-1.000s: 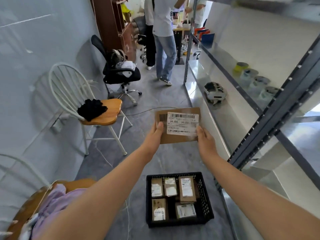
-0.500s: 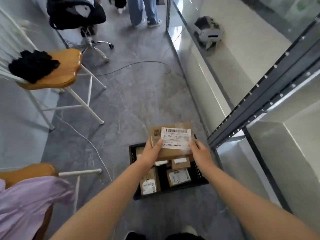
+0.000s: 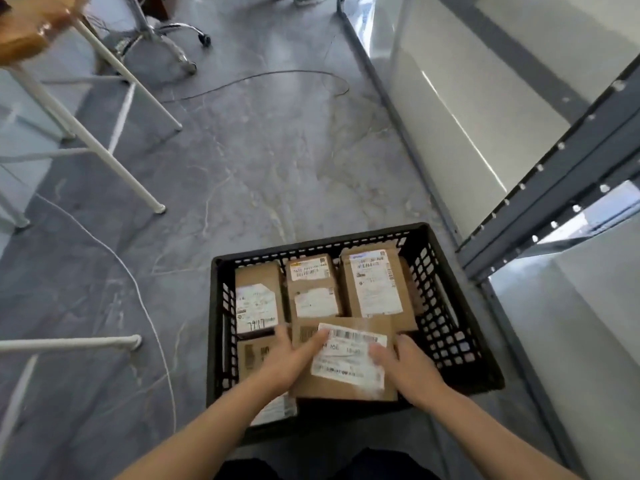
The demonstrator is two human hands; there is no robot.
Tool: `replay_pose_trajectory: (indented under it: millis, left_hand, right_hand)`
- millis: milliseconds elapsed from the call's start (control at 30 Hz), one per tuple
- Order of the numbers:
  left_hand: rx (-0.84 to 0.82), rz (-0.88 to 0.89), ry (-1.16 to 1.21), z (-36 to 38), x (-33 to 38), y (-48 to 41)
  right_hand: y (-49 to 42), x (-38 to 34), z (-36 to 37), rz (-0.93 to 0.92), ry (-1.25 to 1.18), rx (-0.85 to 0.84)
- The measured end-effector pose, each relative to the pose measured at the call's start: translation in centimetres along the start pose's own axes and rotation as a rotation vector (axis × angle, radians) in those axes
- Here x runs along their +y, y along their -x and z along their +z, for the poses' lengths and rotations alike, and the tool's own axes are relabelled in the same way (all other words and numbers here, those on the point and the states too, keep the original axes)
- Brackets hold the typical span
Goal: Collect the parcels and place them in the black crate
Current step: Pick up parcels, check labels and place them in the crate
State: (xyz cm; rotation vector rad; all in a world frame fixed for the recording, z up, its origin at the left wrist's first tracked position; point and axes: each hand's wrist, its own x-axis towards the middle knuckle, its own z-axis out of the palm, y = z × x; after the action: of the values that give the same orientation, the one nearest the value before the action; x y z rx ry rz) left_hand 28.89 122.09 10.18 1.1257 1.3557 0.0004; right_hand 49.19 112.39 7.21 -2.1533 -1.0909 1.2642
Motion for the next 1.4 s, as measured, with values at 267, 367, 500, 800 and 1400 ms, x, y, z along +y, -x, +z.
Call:
replay_pose_trajectory:
  millis: [267,367,500,800,1400]
  left_hand:
    - [-0.076,-0.073,-0.002,0.2,-0.6,1.1]
    - [-0.062,-0.056,-0.032,0.0,-0.2,1.0]
    - [-0.056,0.004,-0.075,0.1,-0.8,0.9]
    - [-0.061,0.021,-0.101,-0.6,-1.4,0.9]
    - [0.09,-0.033,-0.245,2.1,-1.8,-3.1]
  right_hand:
    - [-0.8,-0.3,-1.4,0.06,-0.165,-0.284]
    - [-1.4,-0.9,-1.7,0.125,-0.276,-0.357]
    - [-1.7,-0.3,-0.7,0.152,-0.477,-0.265]
    - [-1.1,0.1,0.9,0.282,-1.239,0.122]
    - [-1.6,0.8,0.4,0.199,-0.94,0.326]
